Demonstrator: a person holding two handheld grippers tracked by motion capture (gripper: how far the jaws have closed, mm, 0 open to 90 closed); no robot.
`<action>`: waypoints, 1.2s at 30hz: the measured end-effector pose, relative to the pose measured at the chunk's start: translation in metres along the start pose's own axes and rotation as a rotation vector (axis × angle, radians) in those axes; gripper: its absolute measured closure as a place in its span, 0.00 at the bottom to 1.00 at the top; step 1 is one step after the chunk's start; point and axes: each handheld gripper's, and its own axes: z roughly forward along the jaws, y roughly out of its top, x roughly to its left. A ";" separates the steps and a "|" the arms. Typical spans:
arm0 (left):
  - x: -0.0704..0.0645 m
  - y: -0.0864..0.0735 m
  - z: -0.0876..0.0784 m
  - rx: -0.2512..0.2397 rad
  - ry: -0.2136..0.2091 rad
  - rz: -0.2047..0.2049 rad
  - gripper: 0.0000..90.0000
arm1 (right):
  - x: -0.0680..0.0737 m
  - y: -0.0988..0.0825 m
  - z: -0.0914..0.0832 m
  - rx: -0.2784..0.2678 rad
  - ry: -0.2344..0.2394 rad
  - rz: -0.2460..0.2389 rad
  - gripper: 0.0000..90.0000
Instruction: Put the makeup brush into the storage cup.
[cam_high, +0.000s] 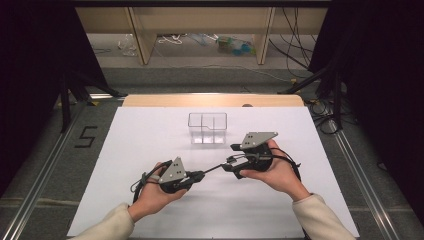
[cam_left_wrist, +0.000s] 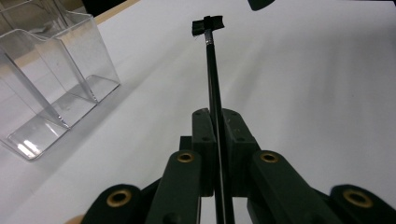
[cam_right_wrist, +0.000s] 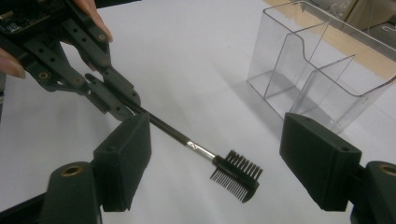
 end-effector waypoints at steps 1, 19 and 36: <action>0.000 0.000 0.000 -0.006 -0.002 -0.003 0.94 | 0.000 -0.001 0.000 -0.012 -0.007 -0.003 0.29; 0.007 0.001 -0.006 -0.040 0.094 -0.032 0.94 | 0.002 -0.012 -0.001 -0.129 -0.034 0.113 0.28; 0.009 0.004 -0.012 -0.118 0.159 -0.047 0.94 | 0.001 -0.023 0.003 -0.190 -0.023 0.250 0.28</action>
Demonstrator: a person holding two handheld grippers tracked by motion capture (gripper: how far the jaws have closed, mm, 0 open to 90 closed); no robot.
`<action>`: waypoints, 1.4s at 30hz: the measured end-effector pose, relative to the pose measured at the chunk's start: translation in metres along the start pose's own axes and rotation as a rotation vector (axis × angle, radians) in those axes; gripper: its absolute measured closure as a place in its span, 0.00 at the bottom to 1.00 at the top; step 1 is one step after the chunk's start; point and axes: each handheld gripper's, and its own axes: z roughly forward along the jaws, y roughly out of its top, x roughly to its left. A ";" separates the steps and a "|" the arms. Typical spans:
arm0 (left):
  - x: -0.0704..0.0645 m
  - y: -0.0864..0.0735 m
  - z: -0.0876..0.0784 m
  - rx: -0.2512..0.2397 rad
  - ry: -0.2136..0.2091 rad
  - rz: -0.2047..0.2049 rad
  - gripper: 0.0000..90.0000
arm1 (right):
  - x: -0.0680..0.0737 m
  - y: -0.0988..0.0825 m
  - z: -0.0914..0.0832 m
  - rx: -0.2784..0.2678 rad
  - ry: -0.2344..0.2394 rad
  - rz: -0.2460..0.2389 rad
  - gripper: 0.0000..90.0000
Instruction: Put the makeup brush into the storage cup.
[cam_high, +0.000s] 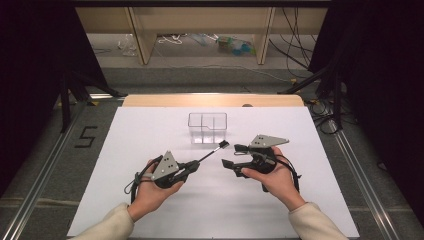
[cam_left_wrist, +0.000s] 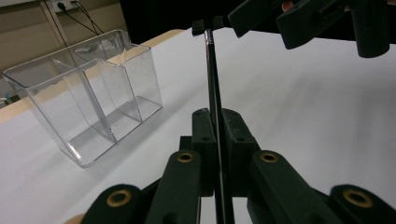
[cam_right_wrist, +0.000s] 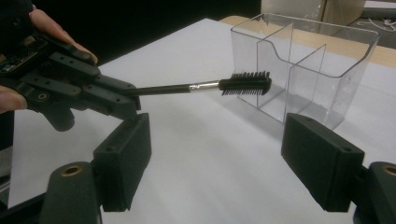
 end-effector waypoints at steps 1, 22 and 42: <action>0.000 0.000 0.000 0.001 0.003 0.002 0.94 | 0.000 0.000 0.000 -0.005 0.001 0.004 0.29; -0.002 0.002 -0.001 -0.038 0.026 -0.002 0.94 | 0.011 -0.006 0.013 -0.041 0.071 0.120 0.31; -0.009 0.004 0.004 -0.051 0.015 0.004 0.94 | 0.018 -0.008 0.025 -0.048 0.096 0.172 0.32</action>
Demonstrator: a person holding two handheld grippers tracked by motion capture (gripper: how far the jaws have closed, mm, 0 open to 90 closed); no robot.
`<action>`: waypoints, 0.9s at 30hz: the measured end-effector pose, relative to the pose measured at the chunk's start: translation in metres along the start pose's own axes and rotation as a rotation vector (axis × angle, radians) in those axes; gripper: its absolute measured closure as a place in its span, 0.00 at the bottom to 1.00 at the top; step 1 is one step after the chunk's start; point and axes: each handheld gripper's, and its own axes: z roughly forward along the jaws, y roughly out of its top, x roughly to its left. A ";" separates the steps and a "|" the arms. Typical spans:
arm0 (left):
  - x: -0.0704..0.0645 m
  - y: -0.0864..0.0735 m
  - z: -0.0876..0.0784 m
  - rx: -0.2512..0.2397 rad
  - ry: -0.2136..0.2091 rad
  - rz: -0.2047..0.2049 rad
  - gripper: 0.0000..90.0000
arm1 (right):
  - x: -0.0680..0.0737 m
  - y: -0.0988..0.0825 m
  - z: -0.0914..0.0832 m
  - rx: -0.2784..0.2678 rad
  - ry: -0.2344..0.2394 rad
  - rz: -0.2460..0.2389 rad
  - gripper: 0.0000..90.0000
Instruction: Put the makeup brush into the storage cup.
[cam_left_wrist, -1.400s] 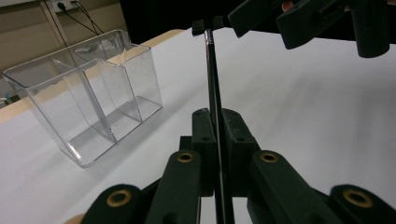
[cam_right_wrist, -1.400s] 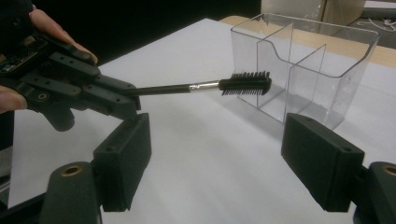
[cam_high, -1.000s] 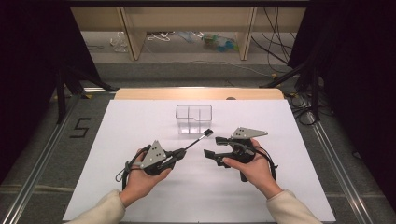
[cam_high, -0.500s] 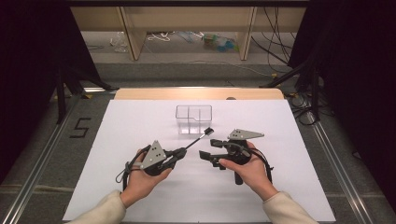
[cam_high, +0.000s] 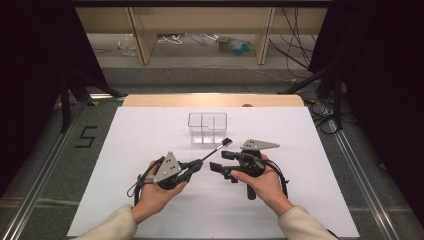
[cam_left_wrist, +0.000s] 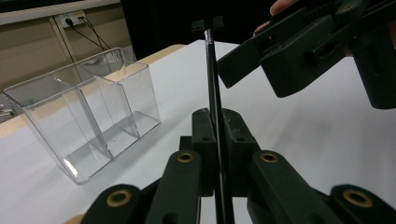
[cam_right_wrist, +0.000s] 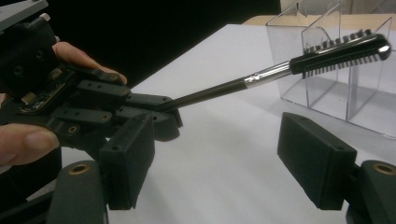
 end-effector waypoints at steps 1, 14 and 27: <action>0.000 0.000 0.000 -0.001 0.001 0.000 0.94 | 0.000 0.000 0.000 0.000 0.000 0.002 0.32; -0.002 0.000 0.002 -0.002 0.003 -0.005 0.94 | 0.002 -0.002 0.009 -0.025 0.004 0.043 0.32; -0.004 -0.001 0.004 0.001 0.000 -0.001 0.94 | 0.004 -0.001 0.011 -0.049 0.017 0.116 0.34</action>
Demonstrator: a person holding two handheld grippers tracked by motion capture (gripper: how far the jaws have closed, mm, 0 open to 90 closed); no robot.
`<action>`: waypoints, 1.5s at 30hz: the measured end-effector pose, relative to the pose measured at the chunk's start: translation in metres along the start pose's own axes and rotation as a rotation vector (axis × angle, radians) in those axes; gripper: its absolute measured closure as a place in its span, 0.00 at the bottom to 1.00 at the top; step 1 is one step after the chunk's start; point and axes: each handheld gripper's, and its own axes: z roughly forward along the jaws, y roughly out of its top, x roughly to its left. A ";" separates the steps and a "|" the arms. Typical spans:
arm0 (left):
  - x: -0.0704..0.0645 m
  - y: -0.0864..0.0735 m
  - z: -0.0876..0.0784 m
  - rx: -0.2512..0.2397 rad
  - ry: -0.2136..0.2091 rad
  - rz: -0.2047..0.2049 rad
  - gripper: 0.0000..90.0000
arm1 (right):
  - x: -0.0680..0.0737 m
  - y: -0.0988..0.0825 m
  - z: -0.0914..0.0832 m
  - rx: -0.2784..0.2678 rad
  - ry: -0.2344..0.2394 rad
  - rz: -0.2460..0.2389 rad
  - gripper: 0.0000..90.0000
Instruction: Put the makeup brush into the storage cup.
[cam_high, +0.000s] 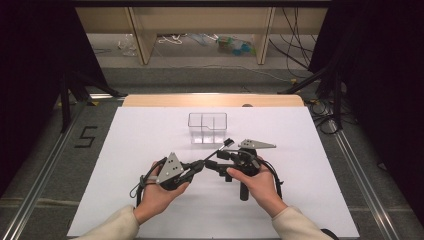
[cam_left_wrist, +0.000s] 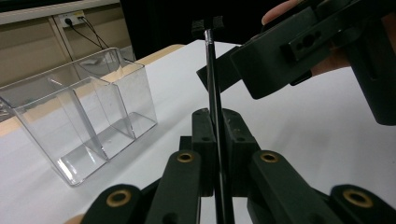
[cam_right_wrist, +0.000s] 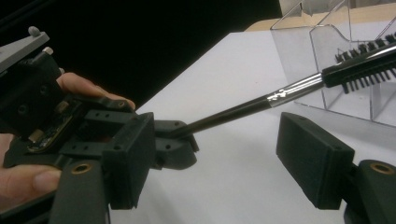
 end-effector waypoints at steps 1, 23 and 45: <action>0.000 0.000 0.000 0.000 -0.001 0.001 0.94 | 0.000 0.000 0.001 0.001 -0.003 0.000 0.34; -0.002 -0.001 0.004 0.003 -0.005 -0.004 0.94 | -0.003 -0.001 0.003 -0.057 -0.015 0.028 0.58; -0.003 -0.006 0.009 0.034 -0.014 0.005 0.93 | -0.003 0.001 -0.002 -0.118 0.043 0.071 0.85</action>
